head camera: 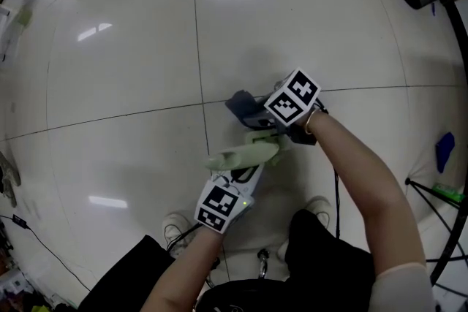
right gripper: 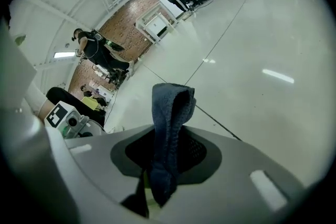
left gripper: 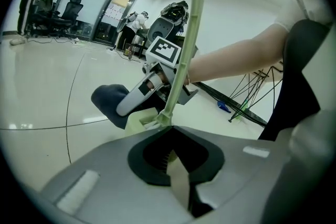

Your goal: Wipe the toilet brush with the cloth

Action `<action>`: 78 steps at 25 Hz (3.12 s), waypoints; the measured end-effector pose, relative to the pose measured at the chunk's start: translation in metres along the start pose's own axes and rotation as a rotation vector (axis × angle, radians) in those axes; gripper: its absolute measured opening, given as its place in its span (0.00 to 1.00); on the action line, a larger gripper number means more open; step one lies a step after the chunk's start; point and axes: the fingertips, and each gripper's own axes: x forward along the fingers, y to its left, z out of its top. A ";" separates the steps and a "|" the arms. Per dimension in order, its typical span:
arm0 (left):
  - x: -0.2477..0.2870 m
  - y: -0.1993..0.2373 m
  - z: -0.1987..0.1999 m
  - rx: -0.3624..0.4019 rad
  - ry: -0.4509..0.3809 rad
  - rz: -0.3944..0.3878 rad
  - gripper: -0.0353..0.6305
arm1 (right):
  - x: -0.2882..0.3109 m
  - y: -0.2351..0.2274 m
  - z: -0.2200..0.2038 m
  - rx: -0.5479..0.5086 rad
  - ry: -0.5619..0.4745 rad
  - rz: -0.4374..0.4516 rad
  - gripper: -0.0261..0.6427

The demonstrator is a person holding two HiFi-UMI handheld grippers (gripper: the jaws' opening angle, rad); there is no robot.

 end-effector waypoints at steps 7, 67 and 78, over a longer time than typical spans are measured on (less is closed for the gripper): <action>0.002 -0.001 0.000 -0.004 0.005 0.001 0.06 | -0.009 -0.028 -0.031 0.062 0.061 -0.065 0.20; -0.135 0.049 0.049 0.025 -0.316 0.268 0.06 | 0.026 0.149 -0.045 0.230 -0.300 -0.348 0.20; -0.142 0.079 0.023 0.004 -0.265 0.288 0.06 | 0.053 0.099 -0.042 0.420 -0.402 -0.552 0.19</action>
